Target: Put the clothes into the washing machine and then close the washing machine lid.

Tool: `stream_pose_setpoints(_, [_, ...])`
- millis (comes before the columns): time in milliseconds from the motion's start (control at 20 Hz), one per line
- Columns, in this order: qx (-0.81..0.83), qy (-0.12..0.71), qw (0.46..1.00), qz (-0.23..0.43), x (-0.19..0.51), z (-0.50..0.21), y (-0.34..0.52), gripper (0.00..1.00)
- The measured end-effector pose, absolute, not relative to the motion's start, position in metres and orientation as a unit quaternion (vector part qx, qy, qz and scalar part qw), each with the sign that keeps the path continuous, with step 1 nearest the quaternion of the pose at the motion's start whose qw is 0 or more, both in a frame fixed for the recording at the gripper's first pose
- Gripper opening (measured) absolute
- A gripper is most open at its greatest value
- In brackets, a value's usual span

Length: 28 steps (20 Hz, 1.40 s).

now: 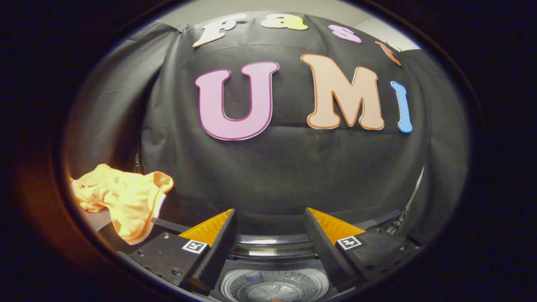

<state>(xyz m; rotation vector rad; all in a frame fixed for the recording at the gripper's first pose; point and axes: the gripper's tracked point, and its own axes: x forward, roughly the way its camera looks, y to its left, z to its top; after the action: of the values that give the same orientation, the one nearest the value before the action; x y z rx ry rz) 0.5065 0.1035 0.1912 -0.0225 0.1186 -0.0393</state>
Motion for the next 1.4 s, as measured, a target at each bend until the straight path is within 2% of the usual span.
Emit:
stream_pose_setpoints(250, [-0.009, 0.073, 0.997, -0.022, 0.510, 0.183, 0.100, 1.00])
stream_pose_setpoints(450, [-0.027, 0.133, 0.990, -0.047, 0.510, 0.177, 0.101, 0.98])
stream_pose_setpoints(1000, [0.006, 0.108, 0.993, -0.036, 0.505, 0.179, 0.096, 0.97])
stream_pose_setpoints(1400, [0.028, 0.070, 0.996, -0.046, 0.460, 0.193, 0.067, 0.97])
